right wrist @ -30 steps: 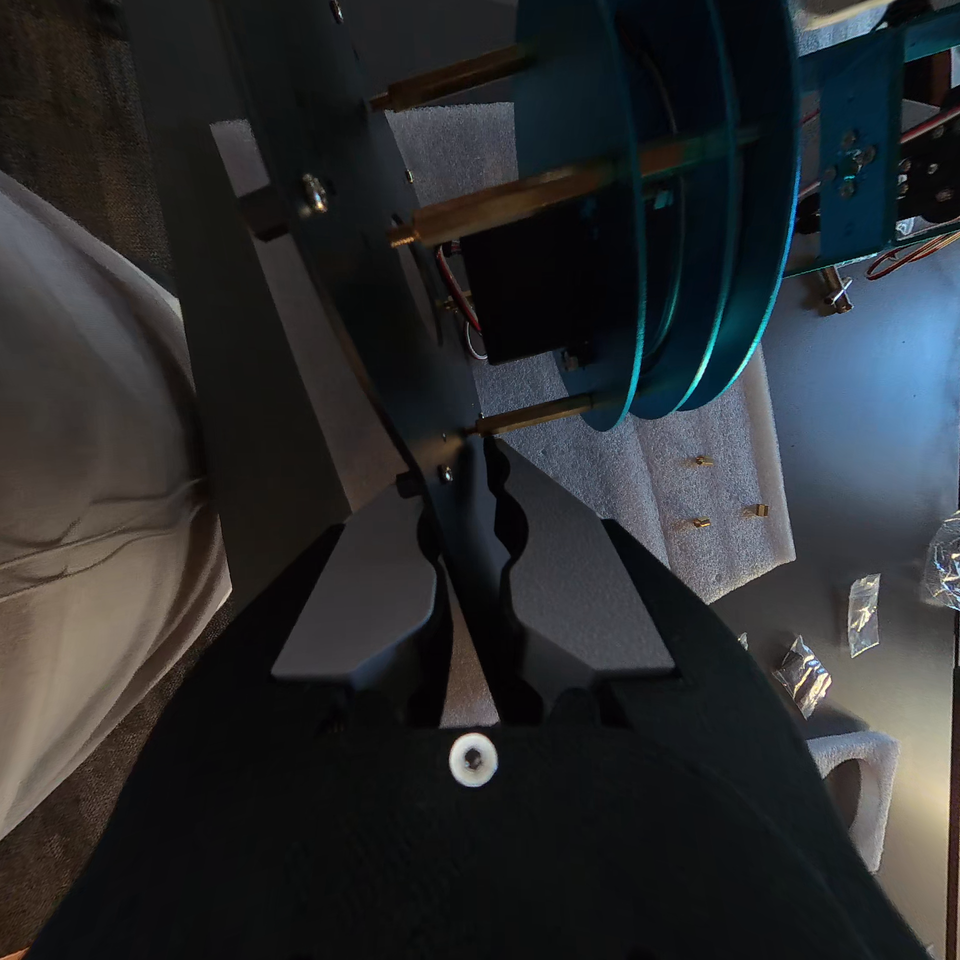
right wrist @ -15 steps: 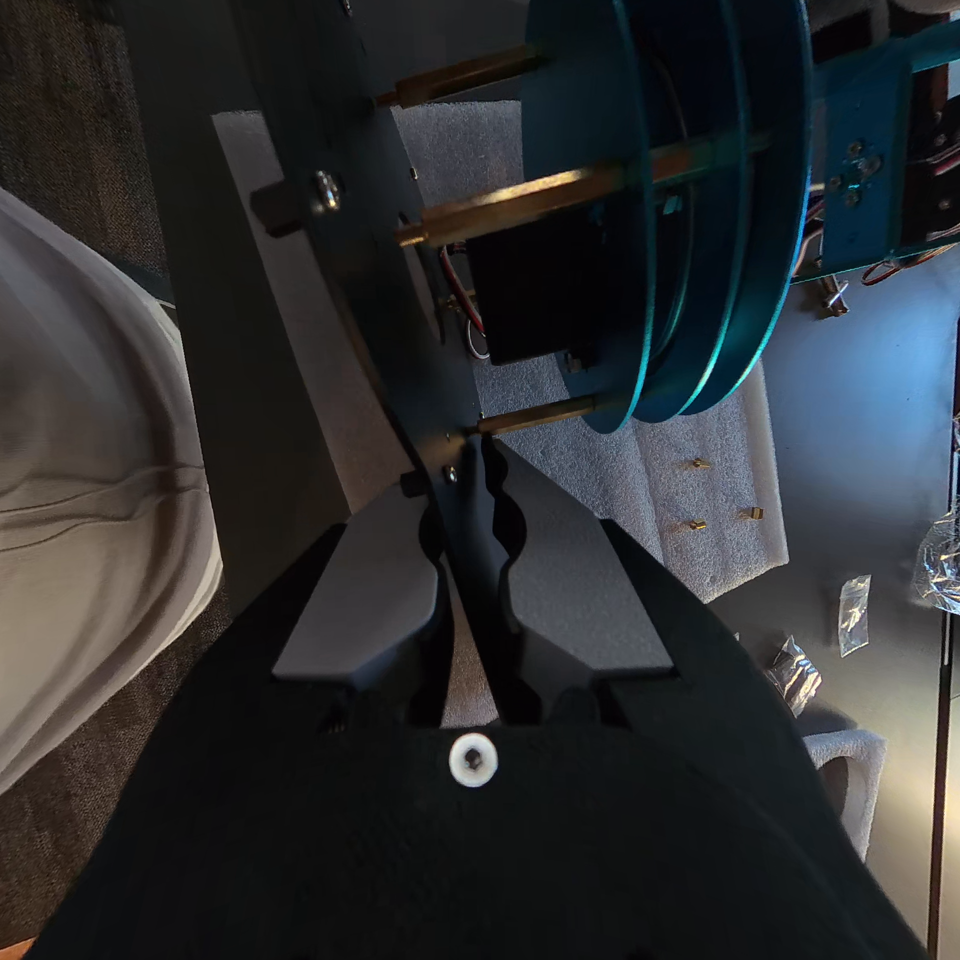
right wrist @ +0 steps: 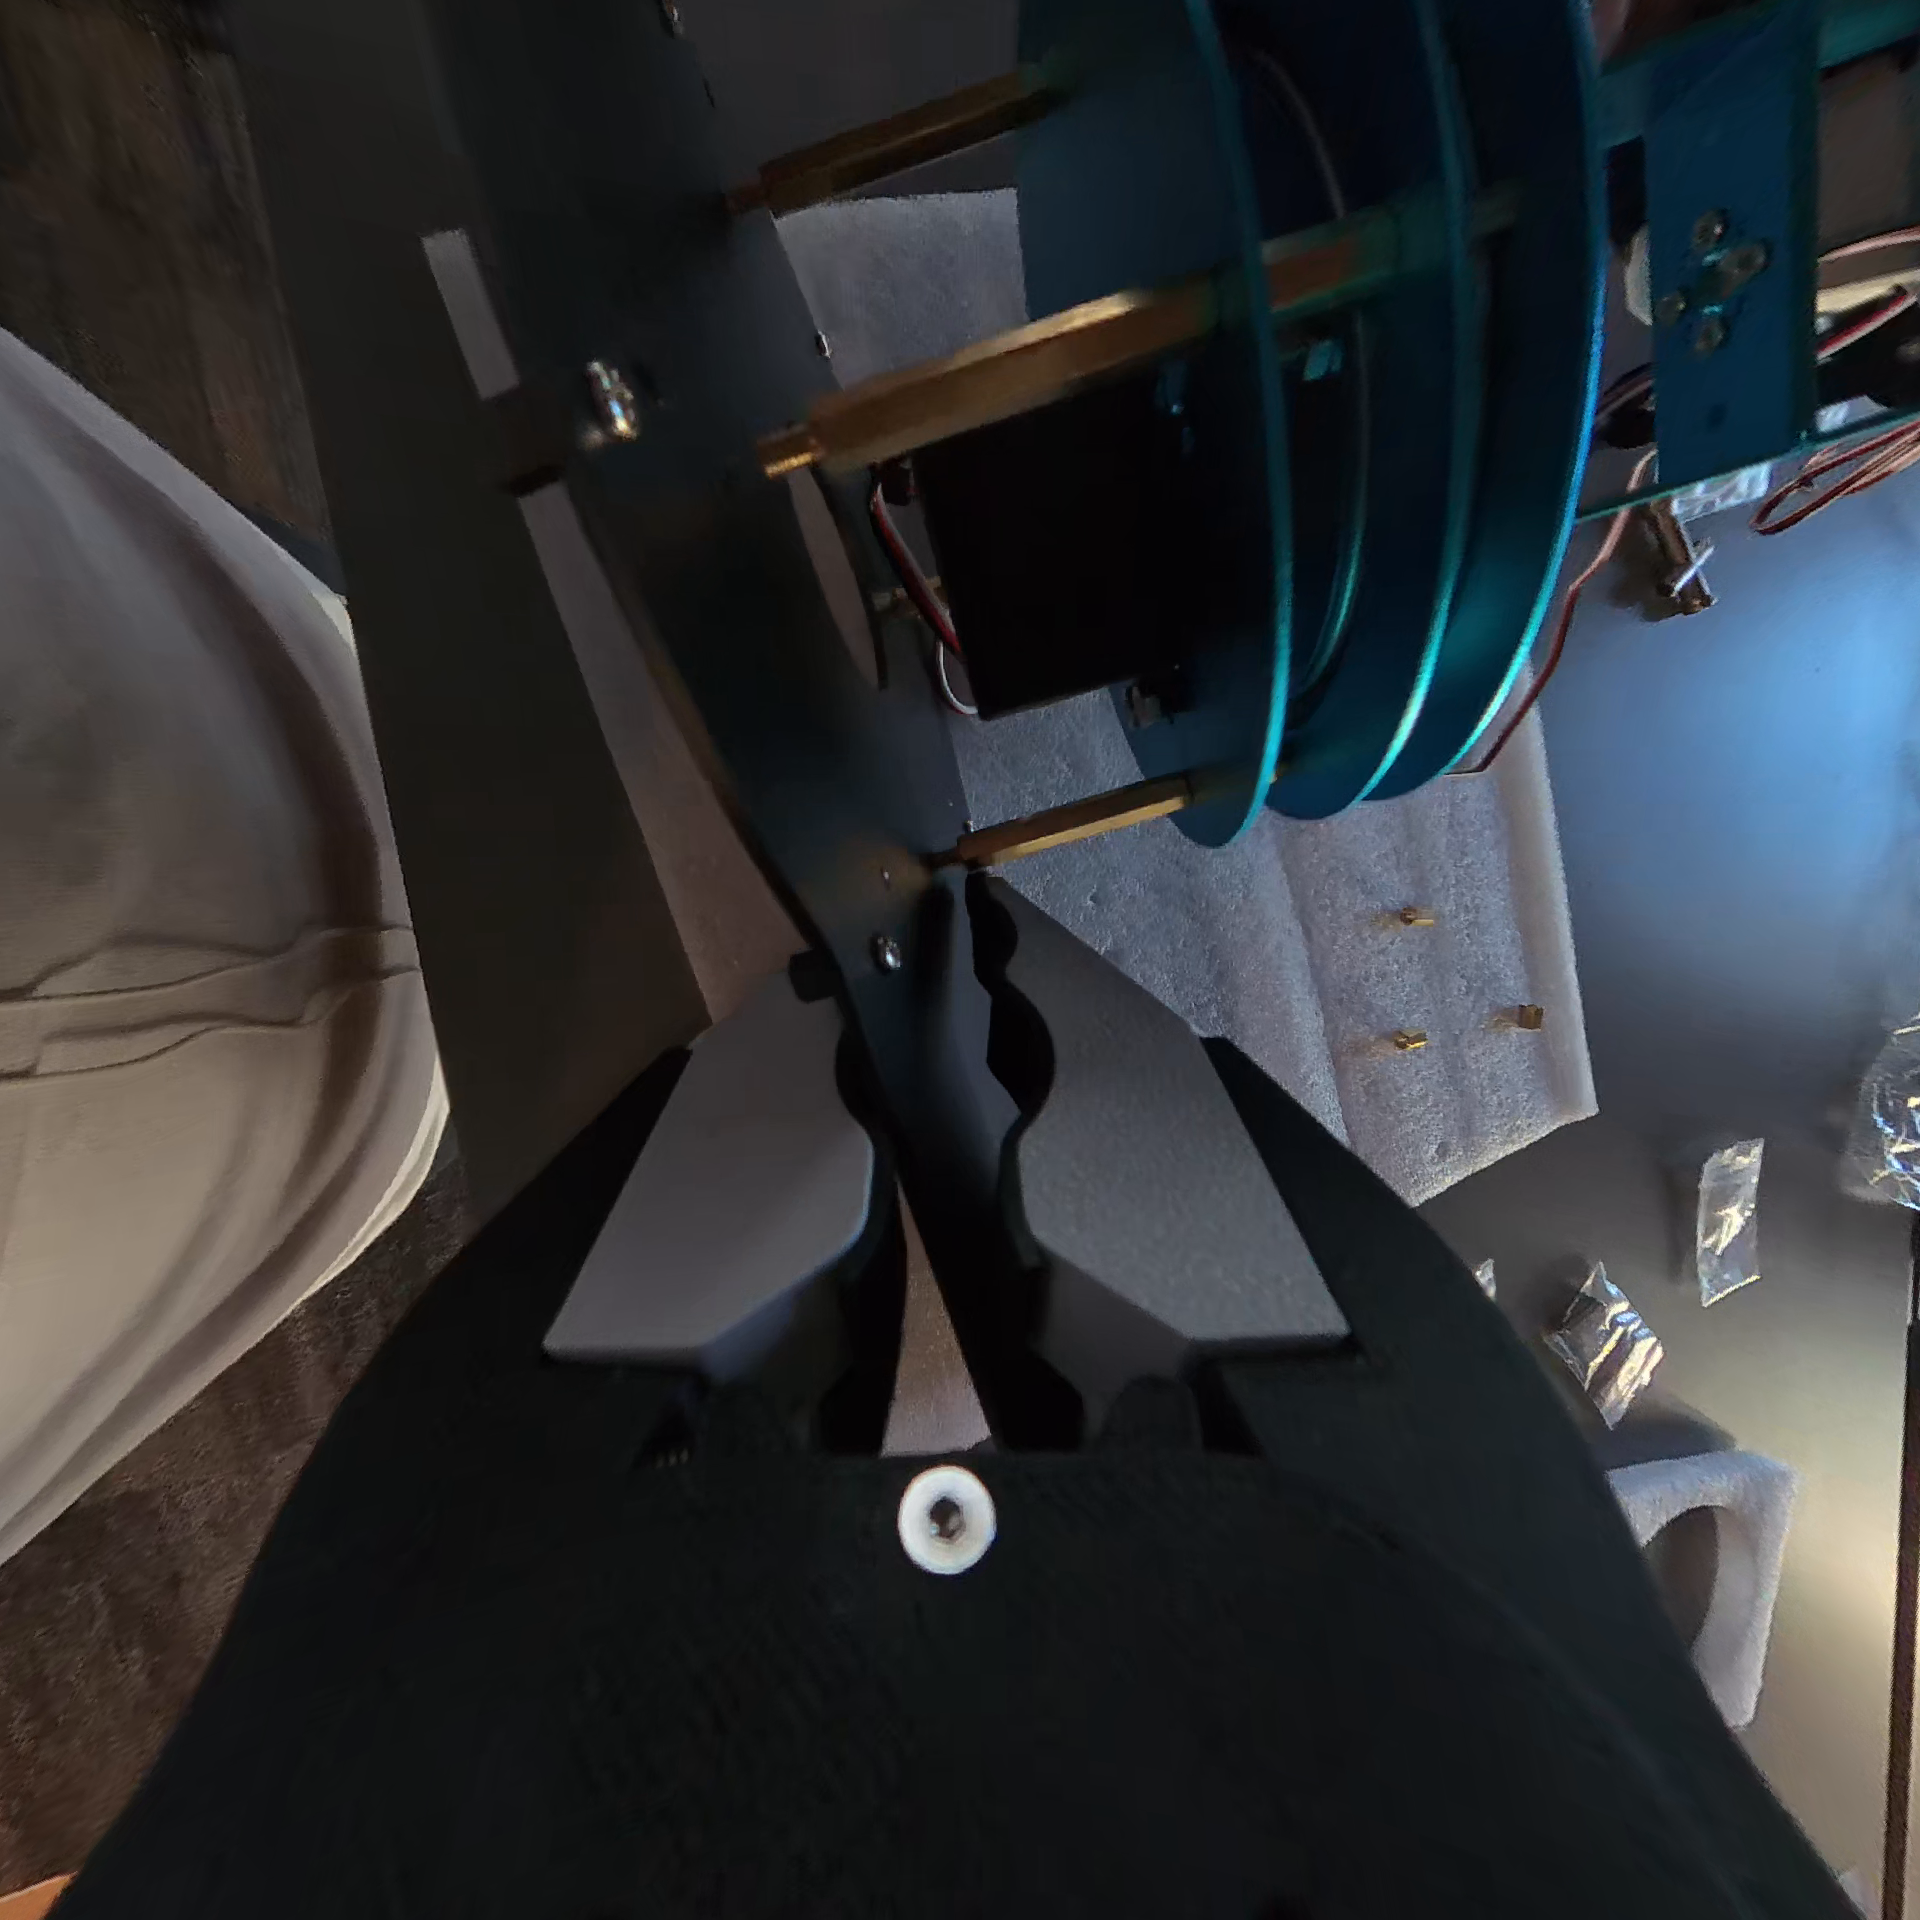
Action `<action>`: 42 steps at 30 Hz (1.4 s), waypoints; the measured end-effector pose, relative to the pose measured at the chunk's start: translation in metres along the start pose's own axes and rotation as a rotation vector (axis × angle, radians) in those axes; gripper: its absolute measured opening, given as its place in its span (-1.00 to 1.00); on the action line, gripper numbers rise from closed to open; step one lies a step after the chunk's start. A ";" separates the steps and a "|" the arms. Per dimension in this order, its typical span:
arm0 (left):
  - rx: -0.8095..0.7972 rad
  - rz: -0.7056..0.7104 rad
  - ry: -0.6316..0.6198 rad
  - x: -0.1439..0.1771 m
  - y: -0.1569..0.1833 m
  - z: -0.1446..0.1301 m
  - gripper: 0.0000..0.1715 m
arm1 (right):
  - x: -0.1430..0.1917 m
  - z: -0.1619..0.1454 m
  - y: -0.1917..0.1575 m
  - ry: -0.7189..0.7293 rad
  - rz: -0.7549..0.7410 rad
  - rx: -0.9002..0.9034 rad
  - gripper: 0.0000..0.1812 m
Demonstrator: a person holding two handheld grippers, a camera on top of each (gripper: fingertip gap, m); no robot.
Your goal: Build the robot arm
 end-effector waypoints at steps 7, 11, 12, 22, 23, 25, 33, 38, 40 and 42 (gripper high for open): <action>0.001 0.011 0.021 0.002 0.000 0.001 -0.53 | 0.000 0.000 0.003 0.024 -0.031 -0.047 -0.85; 0.002 0.019 0.020 0.001 0.000 0.001 -0.54 | 0.000 0.000 0.005 0.038 -0.031 -0.065 -0.83; 0.004 0.018 0.020 0.001 0.000 0.002 -0.54 | 0.000 0.000 0.005 0.037 -0.032 -0.065 -0.83; 0.022 0.030 0.043 0.000 -0.003 0.007 -0.55 | 0.000 0.002 0.008 0.007 0.041 -0.071 -0.87; 0.025 0.029 0.045 0.000 -0.003 0.007 -0.55 | 0.000 0.002 0.008 0.006 0.048 -0.072 -0.87; 0.026 0.033 0.043 -0.001 -0.004 0.007 -0.56 | 0.000 0.002 0.008 0.003 0.056 -0.064 -0.89; 0.043 0.057 0.065 -0.003 -0.006 0.010 -0.57 | 0.000 0.004 0.009 -0.010 0.080 -0.079 -0.91; 0.052 0.059 0.079 -0.005 -0.008 0.015 -0.57 | 0.000 0.005 0.012 -0.025 0.129 -0.107 -0.92; 0.061 0.051 0.091 -0.004 -0.009 0.017 -0.57 | 0.000 0.005 0.014 -0.031 0.145 -0.119 -0.92; 0.065 0.051 0.096 -0.004 -0.009 0.018 -0.57 | 0.000 0.006 0.014 -0.035 0.158 -0.128 -0.93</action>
Point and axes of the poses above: each gripper's, where its closed fingertips meet, x back along the fingers, z out of its top, y = z × x across the jaws, the point moved 2 cm from there along x, back along the fingers
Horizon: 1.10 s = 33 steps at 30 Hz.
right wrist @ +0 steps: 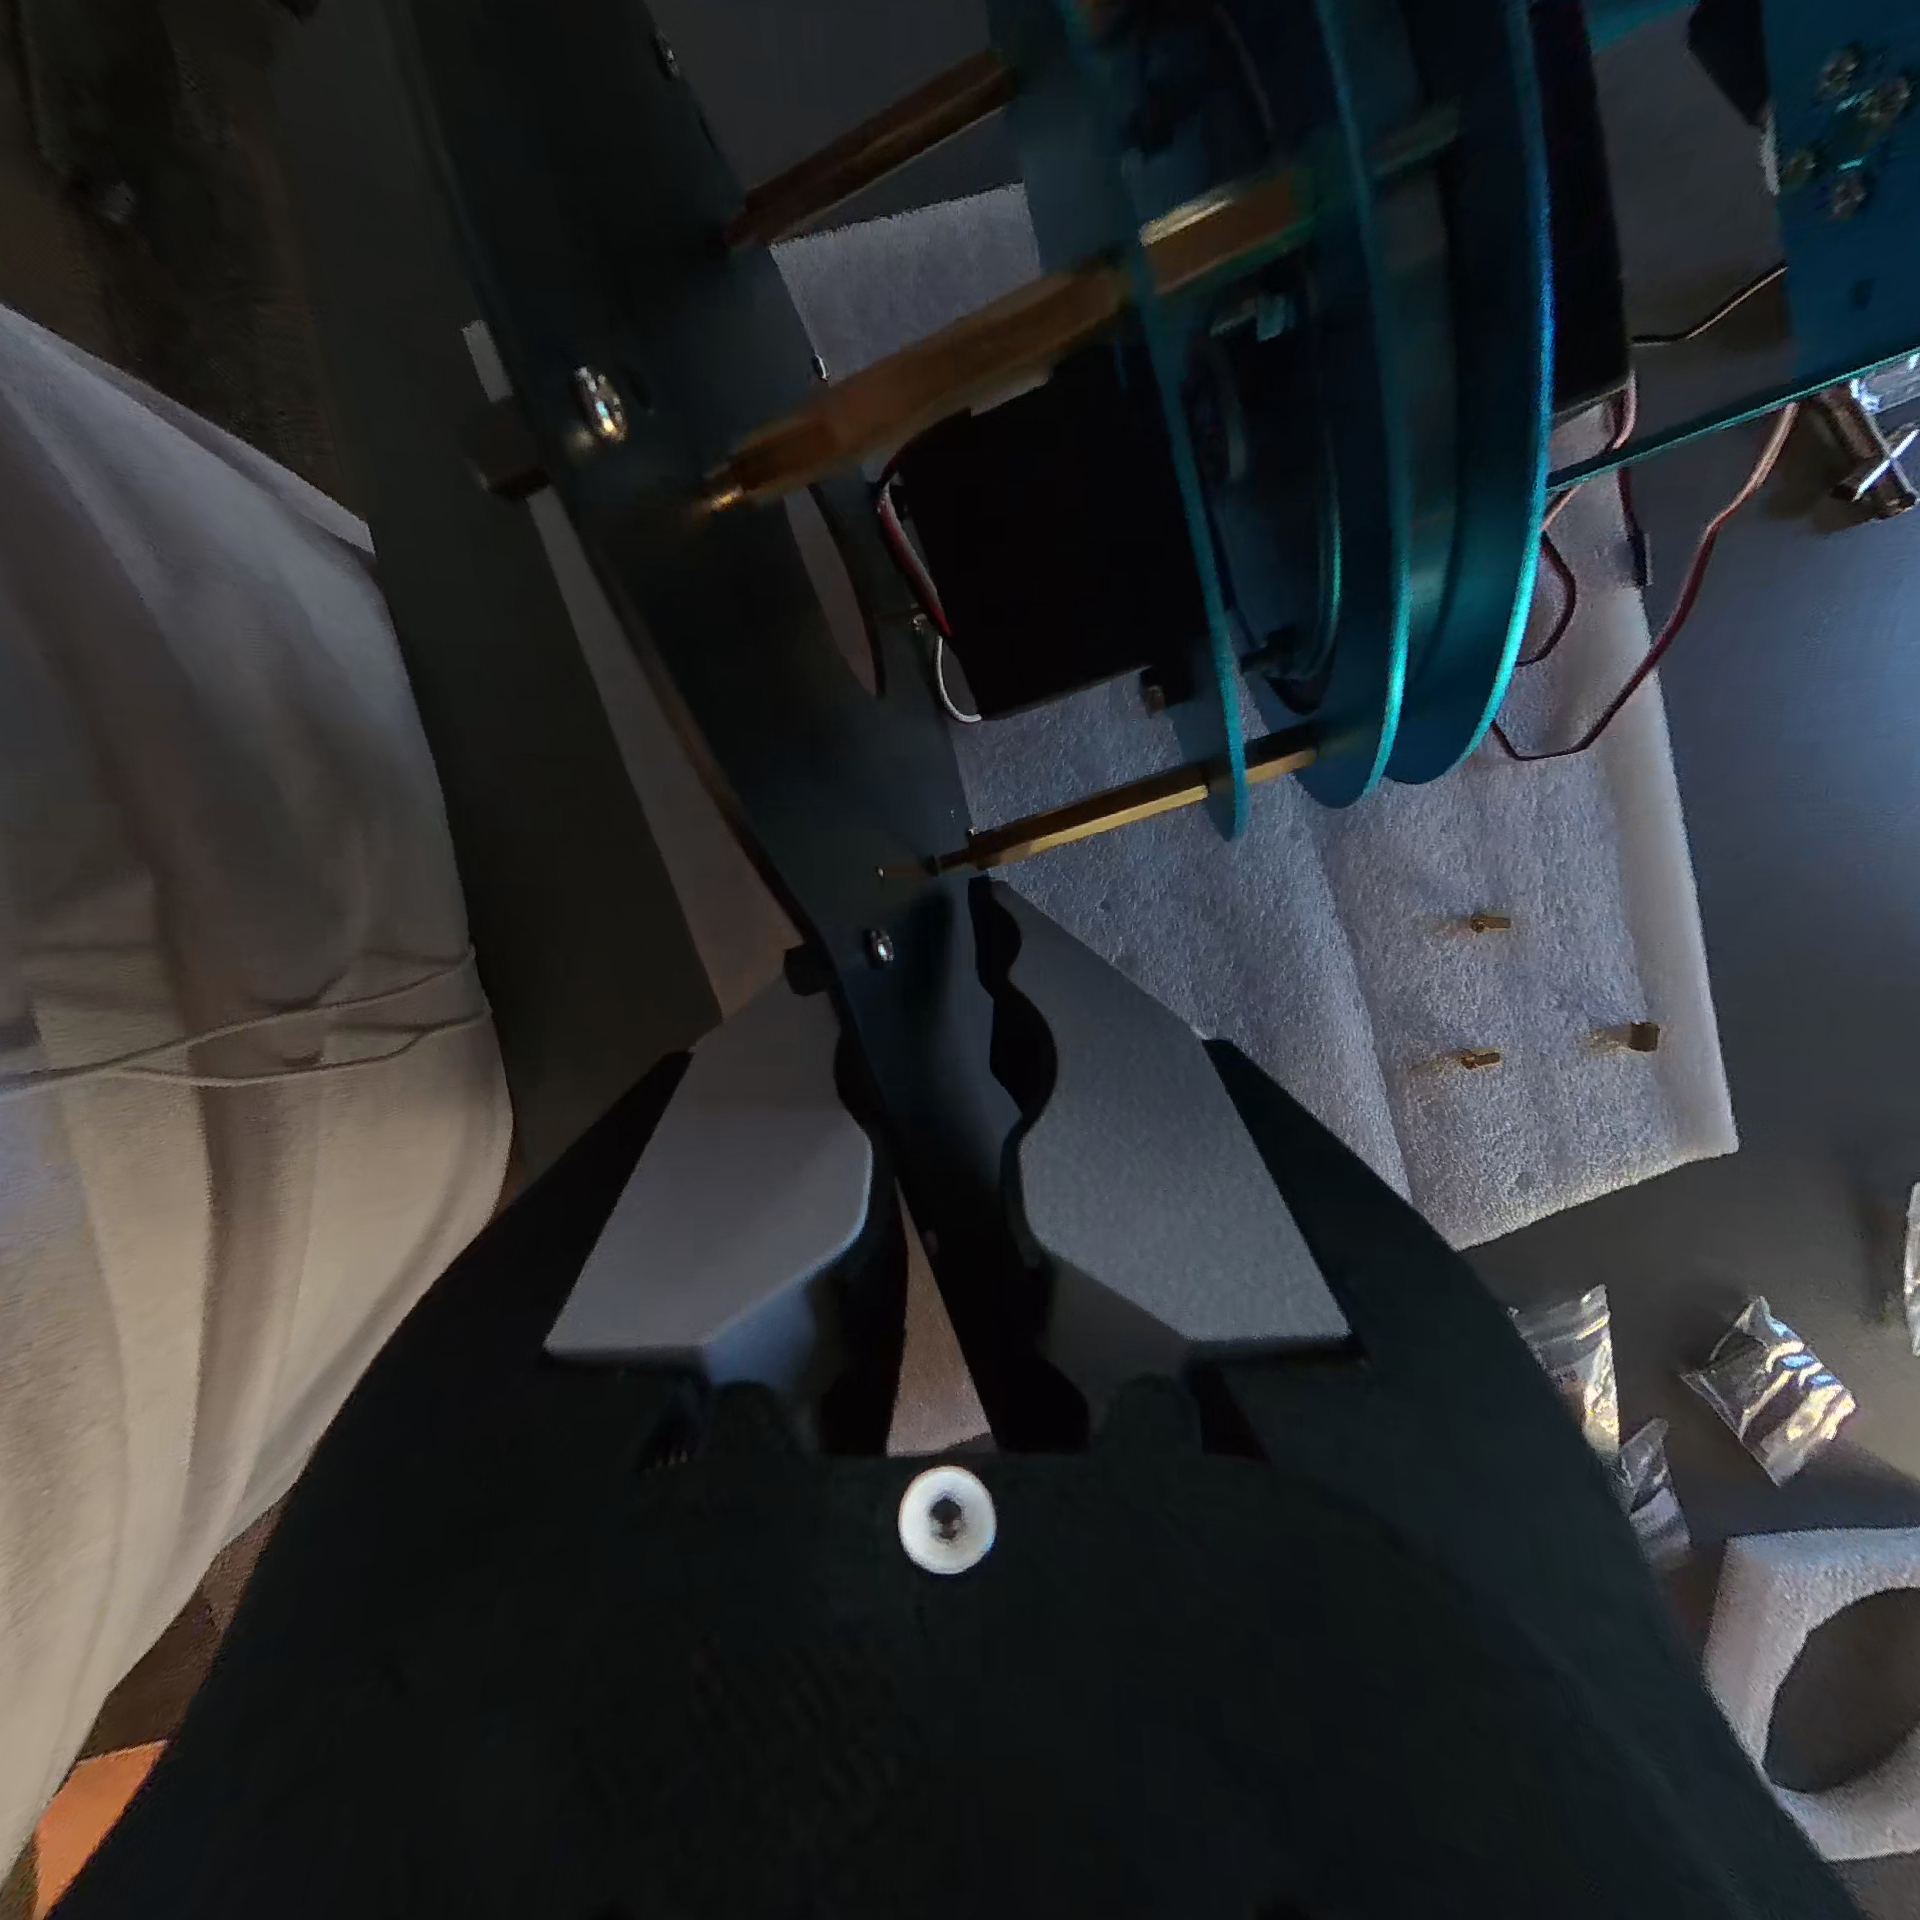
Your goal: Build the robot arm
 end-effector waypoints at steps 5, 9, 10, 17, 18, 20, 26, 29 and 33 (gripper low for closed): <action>-0.008 0.017 -0.026 -0.003 -0.002 -0.001 -0.57 | 0.001 0.001 0.001 0.010 0.005 0.025 -0.95; -0.009 0.027 -0.032 -0.004 -0.002 -0.001 -0.57 | 0.001 0.001 0.001 0.021 0.004 0.025 -0.95; -0.009 0.031 -0.031 -0.004 -0.002 0.000 -0.58 | 0.001 0.001 0.001 0.023 -0.004 0.027 -0.96; -0.031 0.047 -0.057 0.001 -0.001 -0.002 -0.60 | 0.001 0.000 0.001 0.017 -0.015 0.014 -0.95; -0.037 0.050 -0.063 0.001 -0.001 -0.002 -0.60 | 0.001 0.000 0.001 0.015 -0.014 0.011 -0.94; -0.041 0.052 -0.069 0.001 -0.001 -0.002 -0.61 | 0.000 0.000 0.000 0.010 -0.024 0.031 -0.94; -0.055 0.072 -0.093 0.003 -0.001 -0.004 -0.63 | 0.000 -0.001 0.001 0.016 -0.038 0.004 -0.89; -0.056 0.073 -0.096 0.003 -0.001 -0.004 -0.63 | 0.000 -0.002 0.004 0.037 -0.074 -0.011 -0.84; -0.056 0.070 -0.097 0.005 -0.001 -0.003 -0.63 | 0.001 -0.003 0.010 0.075 -0.105 -0.109 -0.66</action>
Point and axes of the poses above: each gripper's, where its closed fingertips meet, x back along the fingers, z out of its top, y = z × x across the jaws, the point moved 2 cm from there along x, back along the fingers
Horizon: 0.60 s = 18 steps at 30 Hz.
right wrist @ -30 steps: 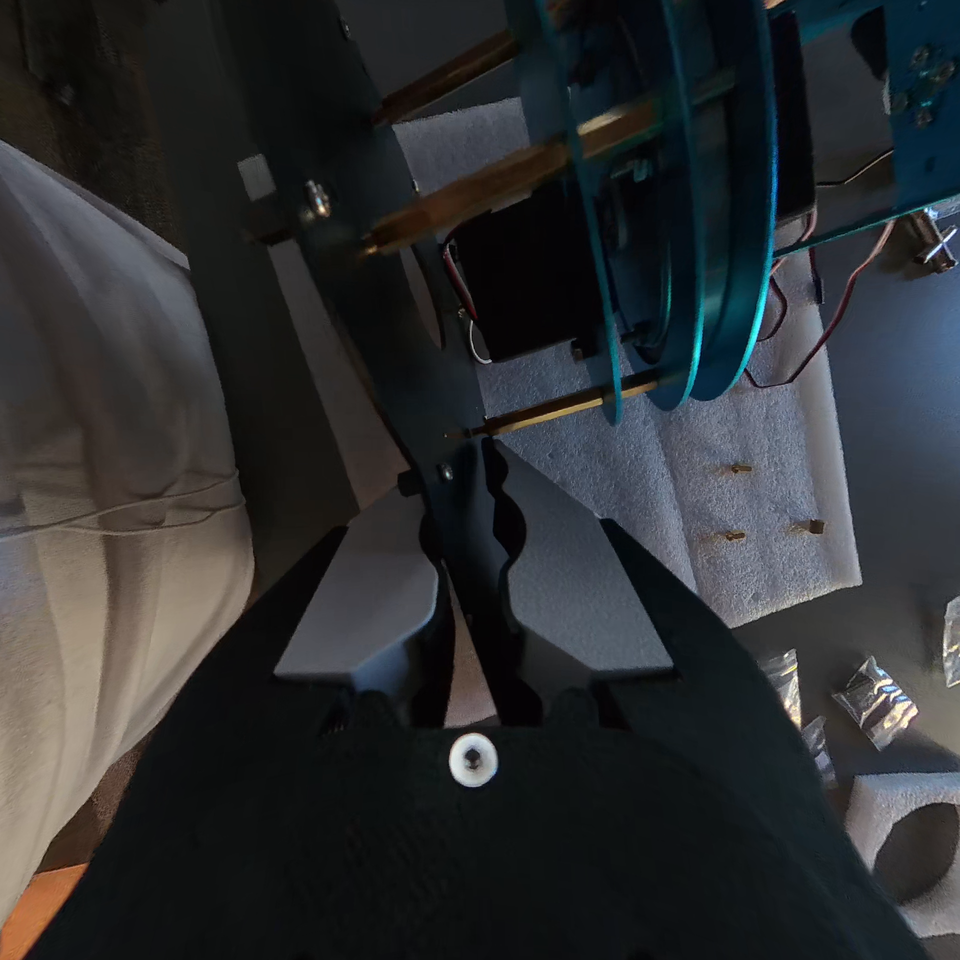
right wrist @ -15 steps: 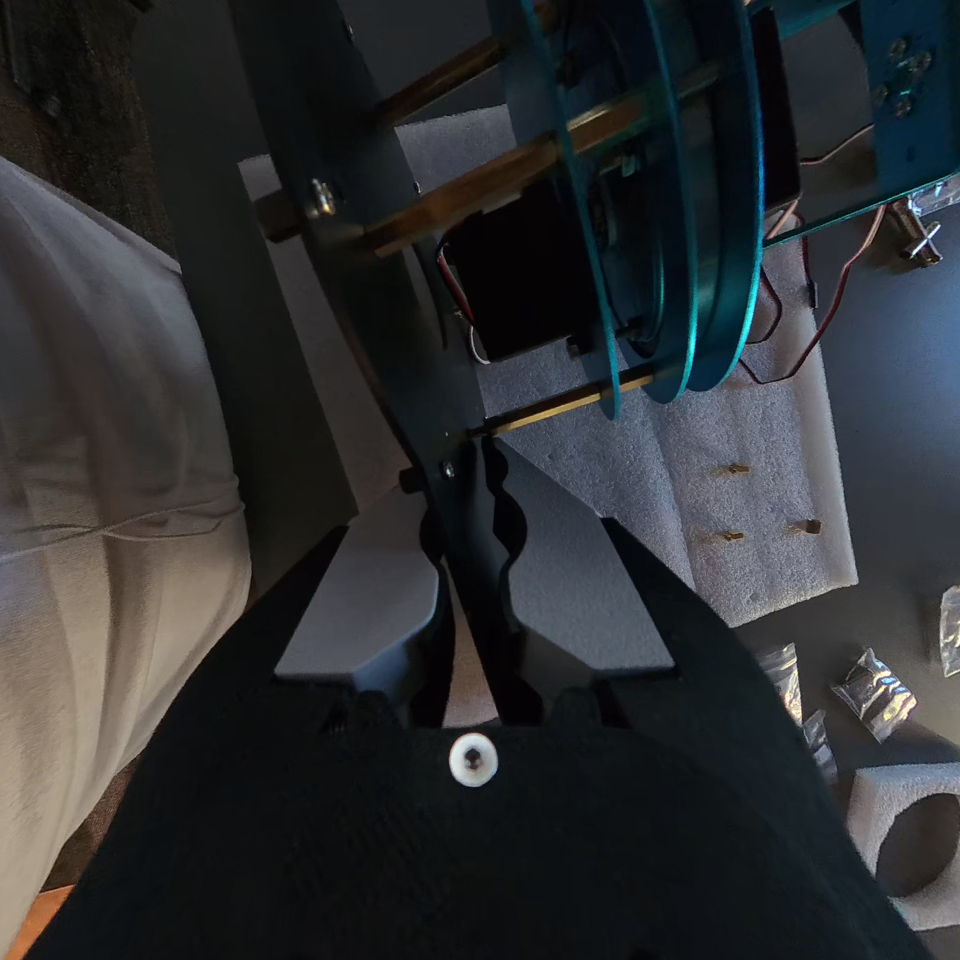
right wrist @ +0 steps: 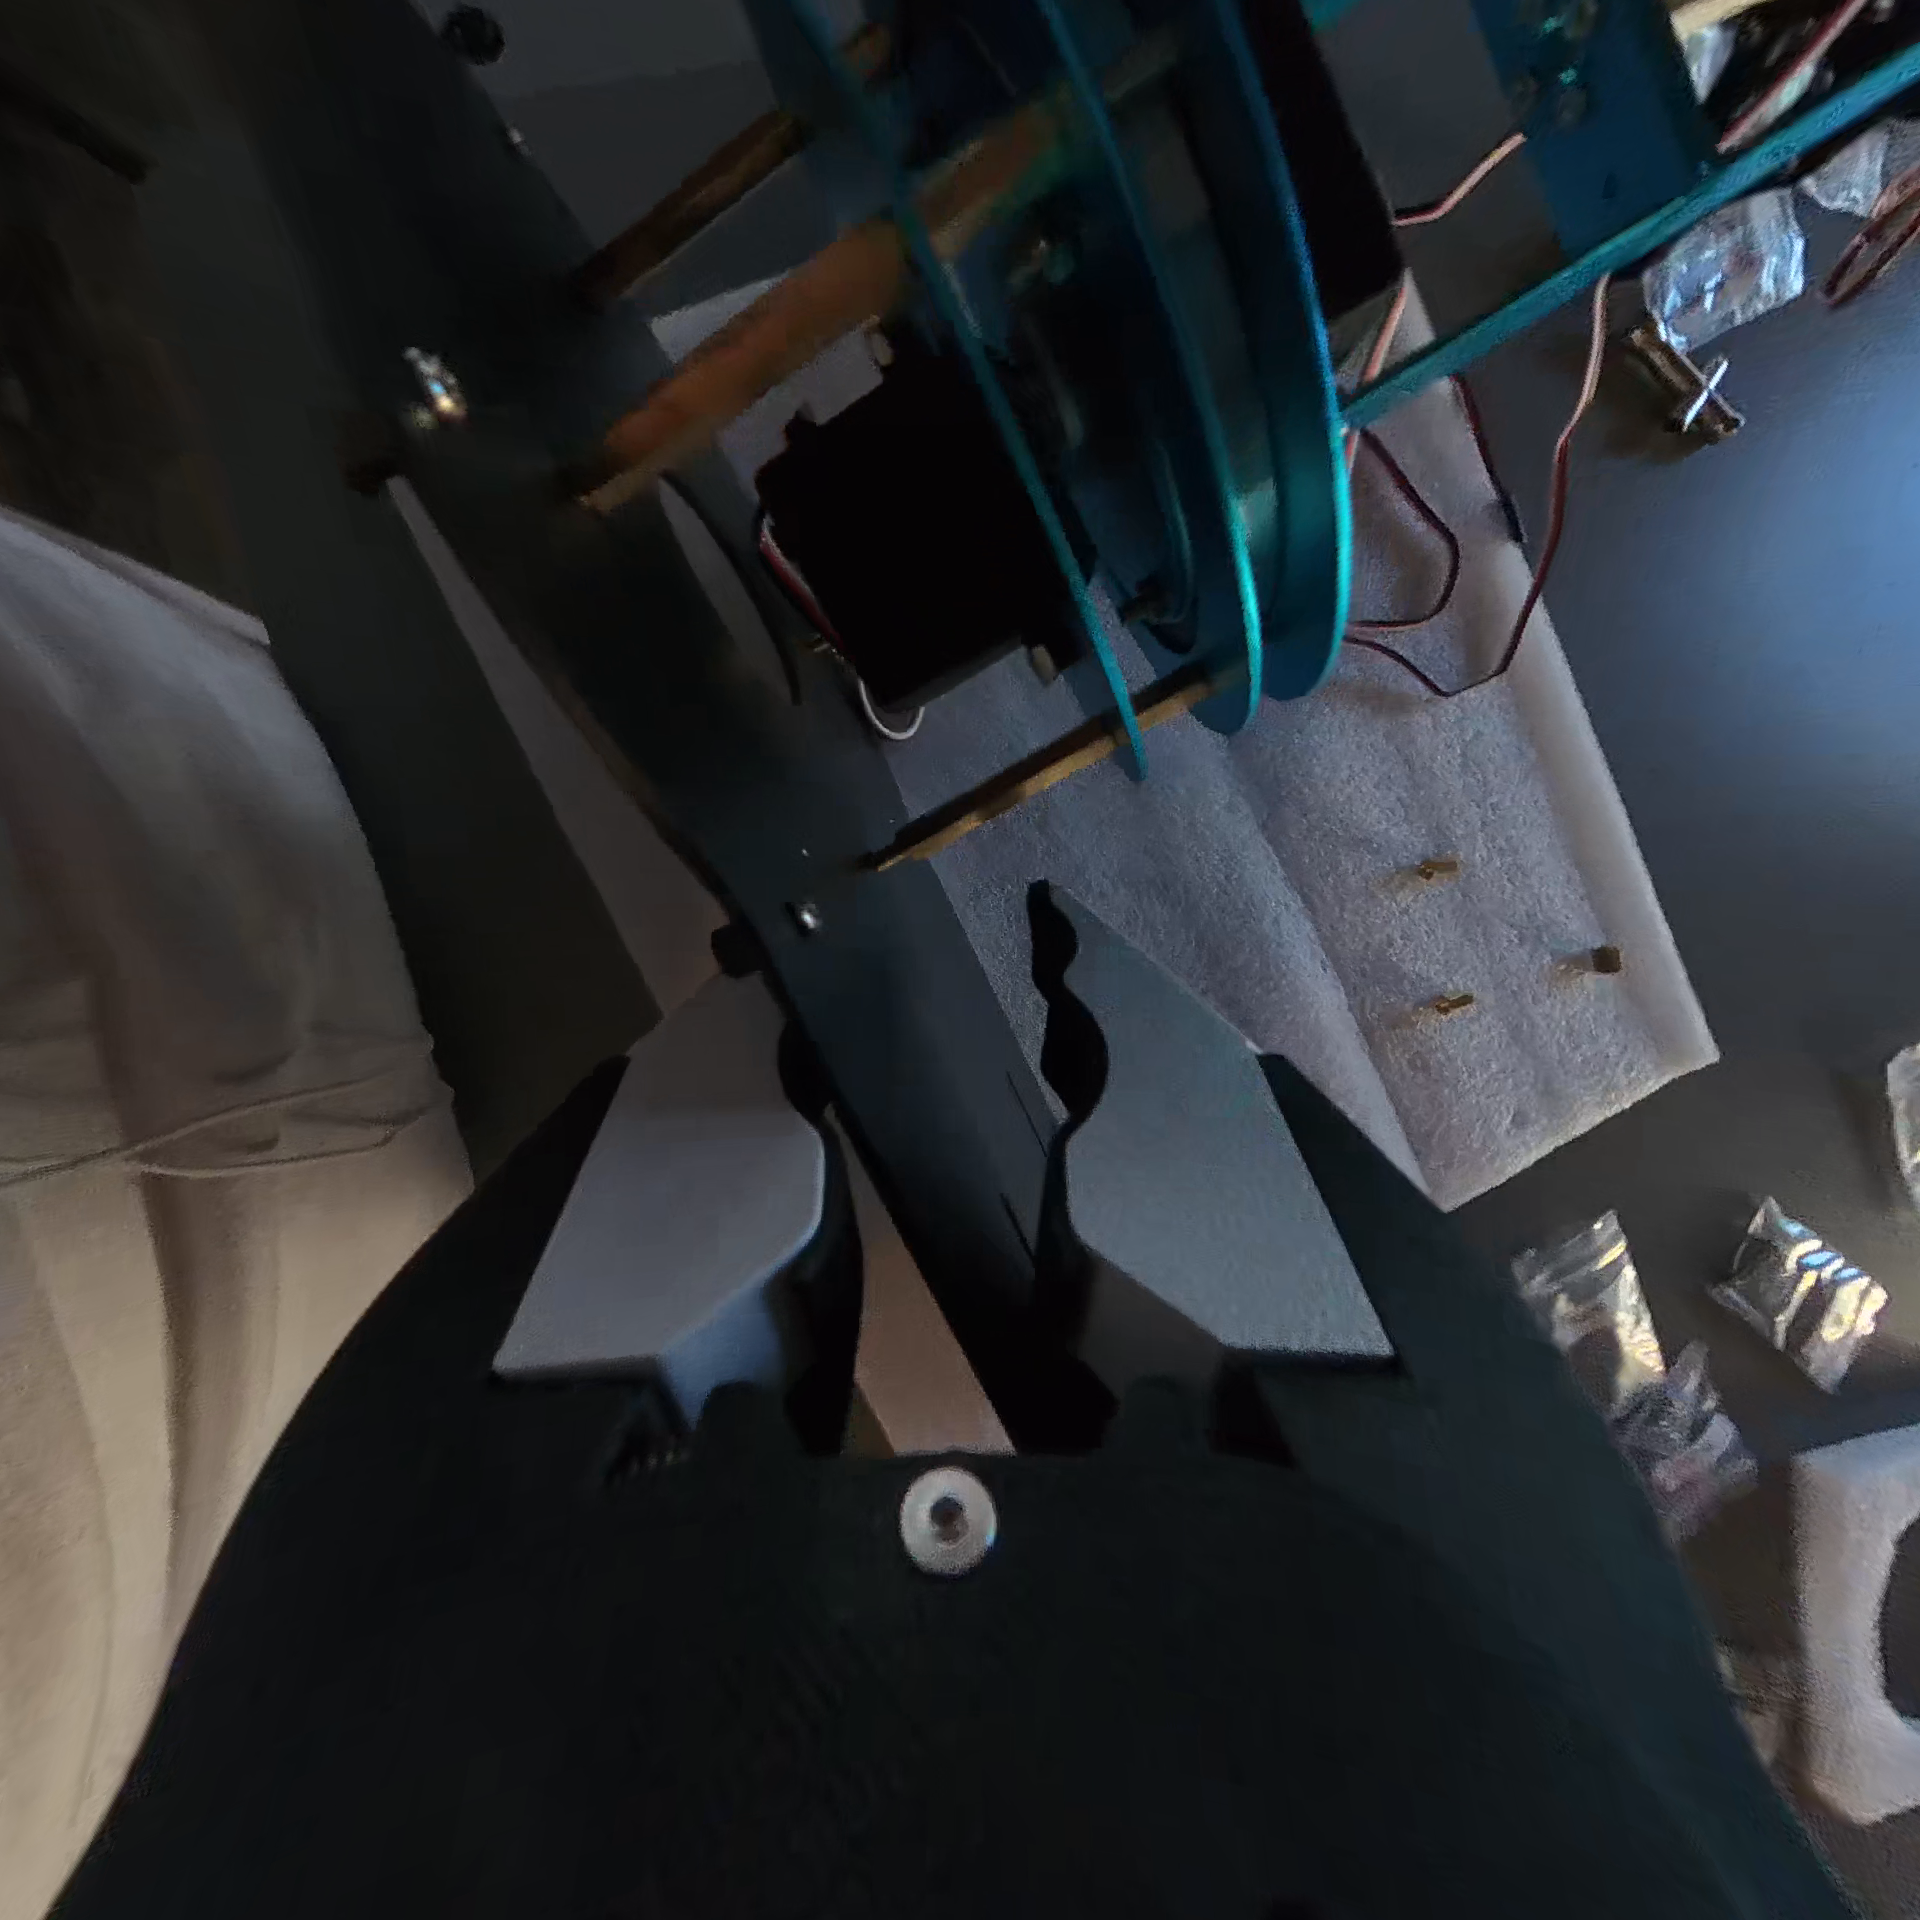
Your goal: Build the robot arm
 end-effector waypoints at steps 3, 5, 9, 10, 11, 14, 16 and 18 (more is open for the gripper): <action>0.001 0.012 -0.020 -0.002 -0.001 0.000 -0.64 | -0.001 -0.001 0.000 0.011 0.021 -0.056 -0.63; 0.003 0.020 -0.029 -0.002 -0.001 0.000 -0.64 | 0.000 0.000 -0.001 0.024 0.013 -0.018 -0.69; 0.011 0.023 -0.028 -0.003 -0.002 0.000 -0.65 | 0.000 0.002 -0.003 0.039 -0.053 0.118 -0.75; 0.012 0.029 -0.031 -0.004 -0.002 0.000 -0.65 | 0.000 0.002 -0.003 0.044 -0.054 0.135 -0.76; 0.010 0.038 -0.038 -0.004 -0.002 -0.001 -0.65 | 0.000 0.002 -0.003 0.050 -0.057 0.149 -0.77; 0.008 0.052 -0.052 -0.008 -0.004 -0.001 -0.66 | 0.000 0.001 -0.006 0.057 -0.060 0.177 -0.81; 0.011 0.056 -0.060 -0.011 -0.004 -0.002 -0.66 | 0.000 0.000 -0.008 0.060 -0.057 0.184 -0.83; -0.034 0.090 -0.077 -0.011 -0.009 -0.005 -0.76 | -0.001 -0.003 -0.009 0.050 -0.045 0.204 -0.84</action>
Point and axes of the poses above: each gripper's, where its closed fingertips meet, x back along the fingers, z out of its top, y = z × x across the jaws, the point moved 2 cm from there along x, back along the fingers
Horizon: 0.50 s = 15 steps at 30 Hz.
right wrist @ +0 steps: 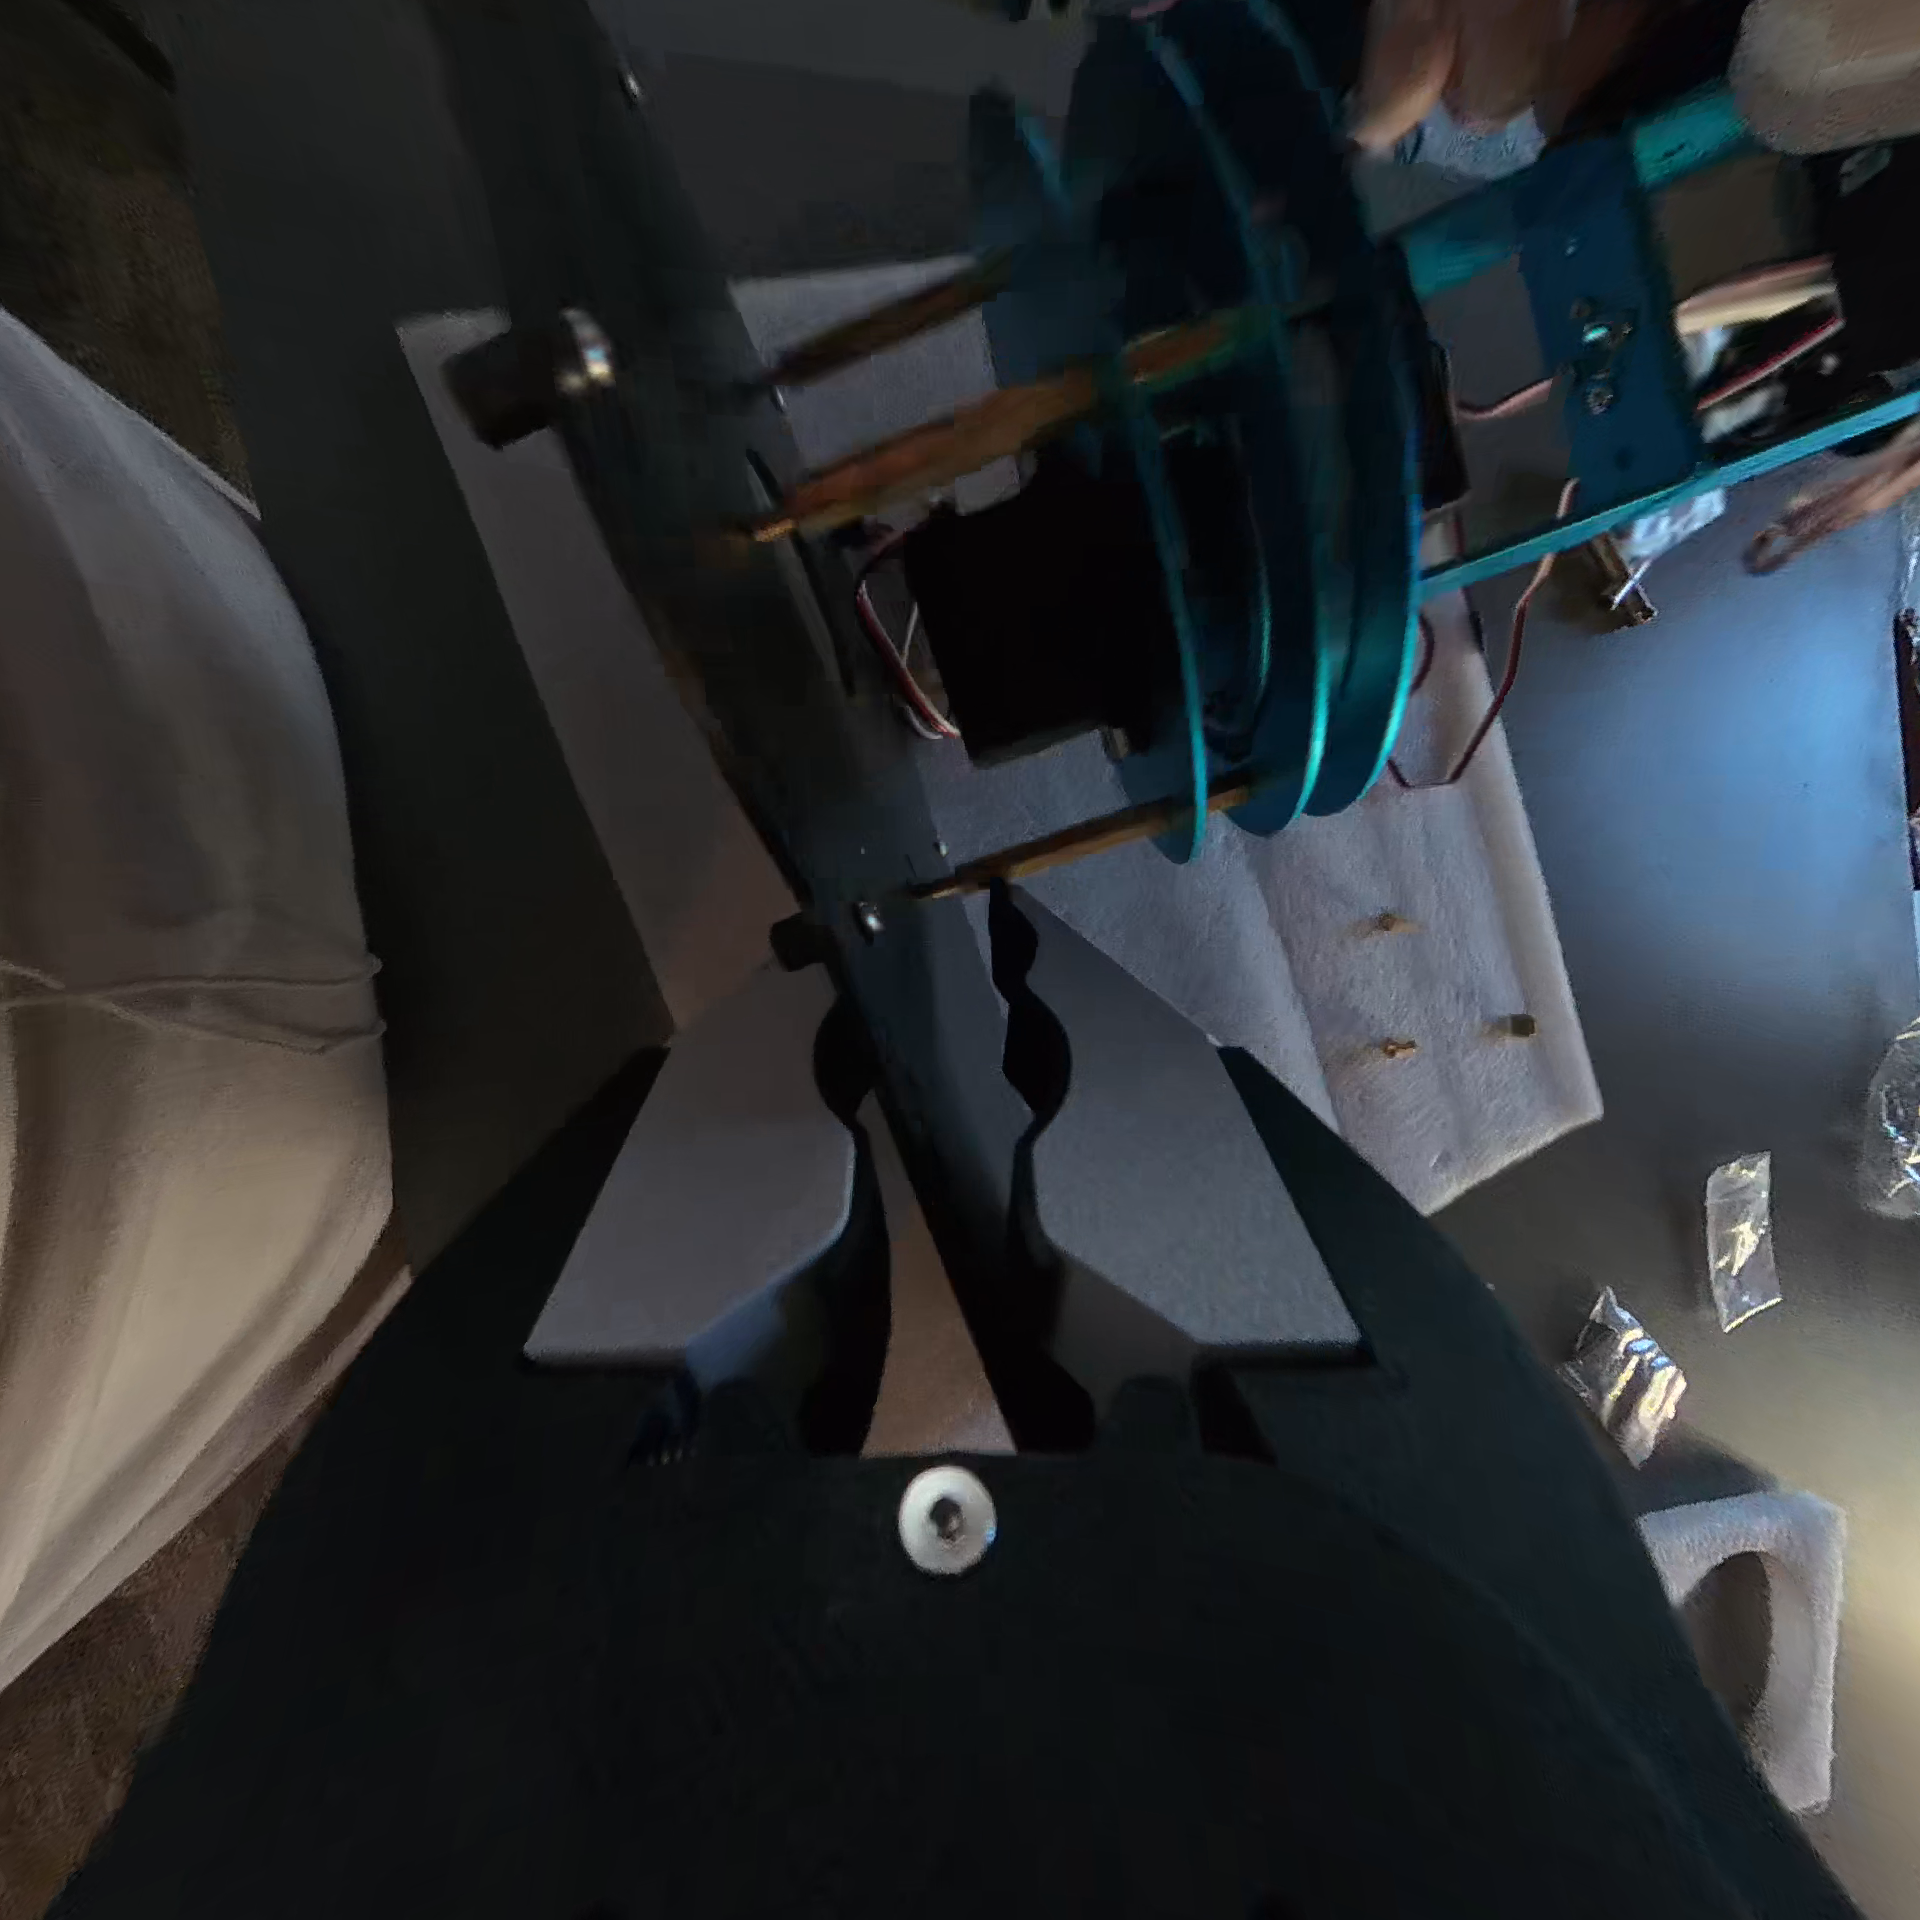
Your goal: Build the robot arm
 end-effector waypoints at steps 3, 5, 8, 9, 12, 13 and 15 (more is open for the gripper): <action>0.064 -0.075 0.064 0.004 -0.001 0.001 -0.76 | 0.000 0.000 0.000 -0.013 -0.017 0.036 -0.86; 0.081 -0.096 0.089 0.007 -0.001 0.002 -0.76 | -0.001 0.003 -0.002 -0.023 -0.016 0.080 -0.91; 0.089 -0.084 0.075 0.007 -0.002 0.002 -0.76 | -0.002 0.003 -0.003 -0.032 -0.010 0.100 -0.94; 0.095 -0.079 0.072 0.006 -0.002 0.003 -0.76 | -0.002 0.003 -0.003 -0.034 -0.007 0.099 -0.94; 0.119 -0.060 0.076 0.003 -0.003 0.005 -0.76 | -0.003 0.004 -0.002 -0.037 -0.021 0.109 -0.96; 0.120 -0.048 0.075 0.001 -0.004 0.006 -0.76 | -0.003 0.004 -0.002 -0.039 -0.023 0.111 -0.96; 0.122 -0.019 0.069 -0.002 -0.004 0.006 -0.76 | -0.003 0.003 -0.003 -0.044 -0.030 0.121 -0.98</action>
Point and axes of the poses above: each gripper's, where its closed fingertips meet, x back along the fingers, z out of its top, y = z × x across the jaws, the point moved 2 cm from there along x, back along the fingers
